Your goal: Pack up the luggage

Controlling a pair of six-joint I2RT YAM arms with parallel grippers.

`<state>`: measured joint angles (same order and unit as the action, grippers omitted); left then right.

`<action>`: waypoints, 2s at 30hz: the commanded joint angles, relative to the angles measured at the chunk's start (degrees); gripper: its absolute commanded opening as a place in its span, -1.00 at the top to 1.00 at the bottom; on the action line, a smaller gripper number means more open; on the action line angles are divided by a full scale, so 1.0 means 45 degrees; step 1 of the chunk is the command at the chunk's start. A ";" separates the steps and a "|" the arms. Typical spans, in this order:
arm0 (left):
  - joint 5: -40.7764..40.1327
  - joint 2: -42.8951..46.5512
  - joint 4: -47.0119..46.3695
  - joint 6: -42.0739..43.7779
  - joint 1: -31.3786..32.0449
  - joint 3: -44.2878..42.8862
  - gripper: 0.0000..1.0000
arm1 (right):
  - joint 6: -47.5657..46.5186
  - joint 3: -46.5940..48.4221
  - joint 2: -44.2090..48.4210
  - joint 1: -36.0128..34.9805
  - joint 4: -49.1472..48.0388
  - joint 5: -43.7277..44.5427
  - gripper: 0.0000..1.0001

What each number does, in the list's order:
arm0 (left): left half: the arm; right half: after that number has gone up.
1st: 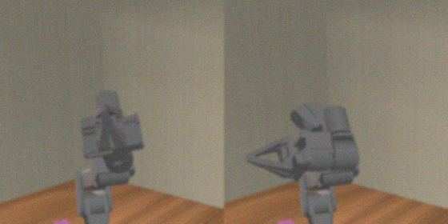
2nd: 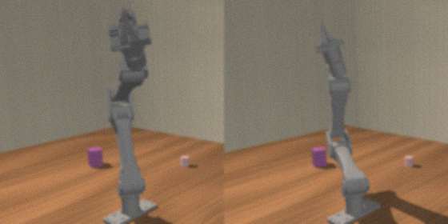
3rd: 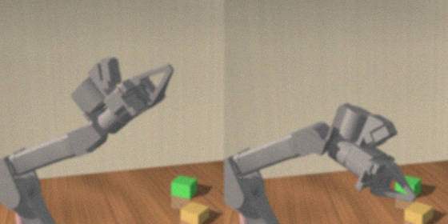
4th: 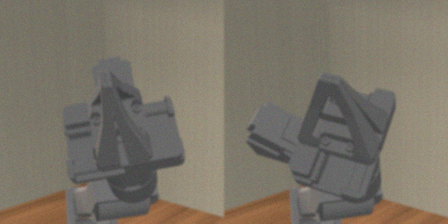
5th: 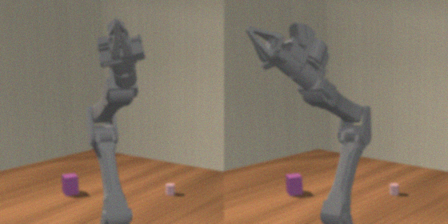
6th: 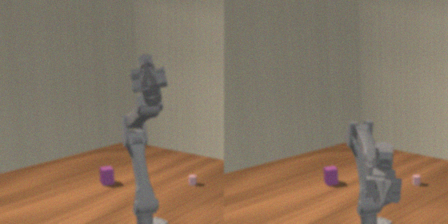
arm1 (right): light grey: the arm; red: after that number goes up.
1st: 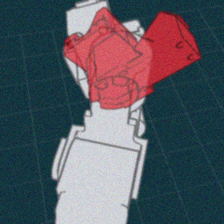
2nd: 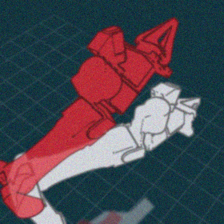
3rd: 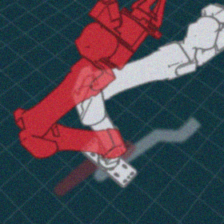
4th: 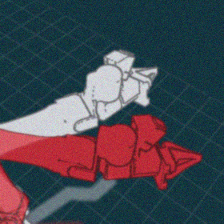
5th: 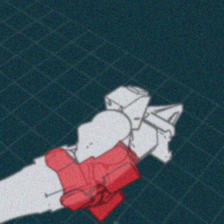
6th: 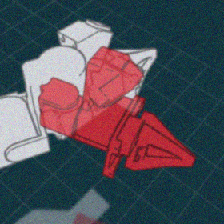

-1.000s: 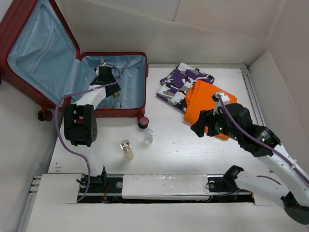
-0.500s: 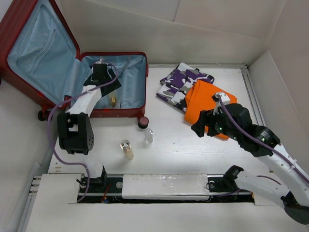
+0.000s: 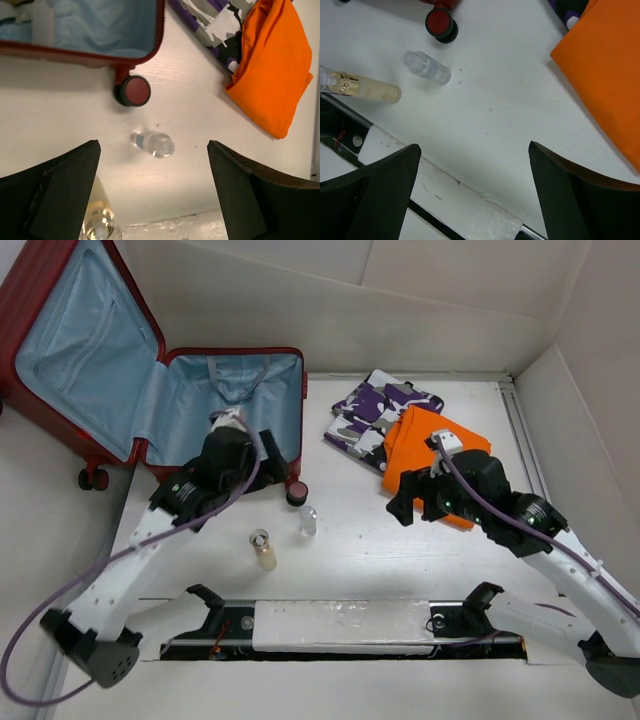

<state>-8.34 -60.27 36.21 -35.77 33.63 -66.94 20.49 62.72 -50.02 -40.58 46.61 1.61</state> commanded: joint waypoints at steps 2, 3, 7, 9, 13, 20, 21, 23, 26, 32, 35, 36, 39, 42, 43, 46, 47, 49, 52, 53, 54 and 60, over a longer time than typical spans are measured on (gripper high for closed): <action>0.0033 0.1829 0.2555 -0.1583 -0.0246 0.0986 -0.74 | -0.0393 -0.0264 -0.0037 -0.0026 -0.0866 -0.0533 -0.91; 0.0462 0.2237 0.2734 -0.1583 -0.0246 0.1259 -0.78 | -0.0393 -0.0266 -0.0037 -0.0026 -0.0982 -0.0687 -0.91; 0.1246 0.3332 0.3439 -0.2167 -0.0246 0.2295 -0.82 | -0.0667 -0.0266 -0.0309 -0.0026 -0.0983 -0.0845 -0.93; 0.1248 0.3704 0.3885 -0.2323 -0.0246 0.2667 -0.82 | -0.0804 -0.0266 -0.0446 -0.0026 -0.1099 -0.0845 -0.93; 0.1248 0.3706 0.4687 -0.2169 -0.0246 0.3193 -0.80 | -0.0921 -0.0266 -0.0564 -0.0026 -0.1100 -0.0962 -0.93; 0.1227 0.3181 0.4923 -0.1252 -0.0246 0.3195 -0.72 | -0.1038 -0.0266 -0.0681 -0.0026 -0.1217 -0.0962 -0.91; 0.1228 0.3063 0.4768 -0.0961 -0.0246 0.3195 -0.72 | -0.1038 -0.0266 -0.0681 -0.0026 -0.1333 -0.0962 -0.91; 0.1365 0.2828 0.4631 -0.0705 -0.0246 0.3058 -0.70 | -0.1038 -0.0382 -0.0681 -0.0026 -0.1334 -0.0962 -0.88; 0.1598 0.2516 0.4495 -0.0334 -0.0246 0.2941 -0.68 | -0.1038 -0.0383 -0.0681 -0.0026 -0.1334 -0.0962 -0.88; 0.1910 0.1910 0.4122 0.0038 -0.0246 0.2941 -0.60 | -0.0921 -0.0500 -0.0681 -0.0026 -0.1452 -0.1078 -0.88; 0.2164 0.1656 0.4122 0.0156 -0.0246 0.2824 -0.37 | -0.0921 -0.0500 -0.0681 -0.0026 -0.1568 -0.1080 -0.88; 0.2165 0.1655 0.4122 0.0156 -0.0246 0.2824 -0.37 | -0.0921 -0.0500 -0.0681 -0.0026 -0.1569 -0.1080 -0.88; 0.2322 0.1538 0.4122 0.0273 -0.0246 0.2824 -0.26 | -0.0804 -0.0617 -0.0681 -0.0026 -0.1569 -0.1080 -0.88; 0.2595 0.1382 0.4471 0.0390 -0.0246 0.2824 -0.24 | -0.0804 -0.0617 -0.0681 -0.0026 -0.1569 -0.1080 -0.88; 0.2595 0.1227 0.4609 0.0525 -0.0246 0.2824 -0.24 | -0.0804 -0.0617 -0.0681 -0.0026 -0.1569 -0.1080 -0.88; 0.2711 0.1108 0.5058 0.0644 -0.0246 0.2824 -0.21 | -0.0804 -0.0617 -0.0681 -0.0026 -0.1569 -0.1080 -0.88; 0.2848 0.1108 0.5214 0.0760 -0.0246 0.2669 -0.19 | -0.0804 -0.0617 -0.0681 -0.0026 -0.1569 -0.1080 -0.88; 0.2984 0.0952 0.5351 0.0761 -0.0246 0.2668 -0.07 | -0.0804 -0.0617 -0.0681 -0.0026 -0.1569 -0.1080 -0.88; 0.2986 0.0952 0.5489 0.0761 -0.0246 0.2336 0.09 | -0.0804 -0.0617 -0.0681 -0.0026 -0.1569 -0.1080 -0.88; 0.2986 0.0952 0.5625 0.0761 -0.0246 0.2200 0.11 | -0.0804 -0.0617 -0.0681 -0.0026 -0.1569 -0.1080 -0.88; 0.2986 0.0952 0.5626 0.0761 -0.0246 0.2199 0.21 | -0.0804 -0.0617 -0.0681 -0.0026 -0.1569 -0.1080 -0.88; 0.2986 0.0952 0.5509 0.0644 -0.0246 0.1500 0.48 | -0.0804 -0.0617 -0.0681 -0.0026 -0.1569 -0.1080 -0.88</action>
<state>4.43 -56.51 60.55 -32.88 32.51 -54.89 16.69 59.72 -53.39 -40.58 42.37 -2.81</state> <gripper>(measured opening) 0.400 0.943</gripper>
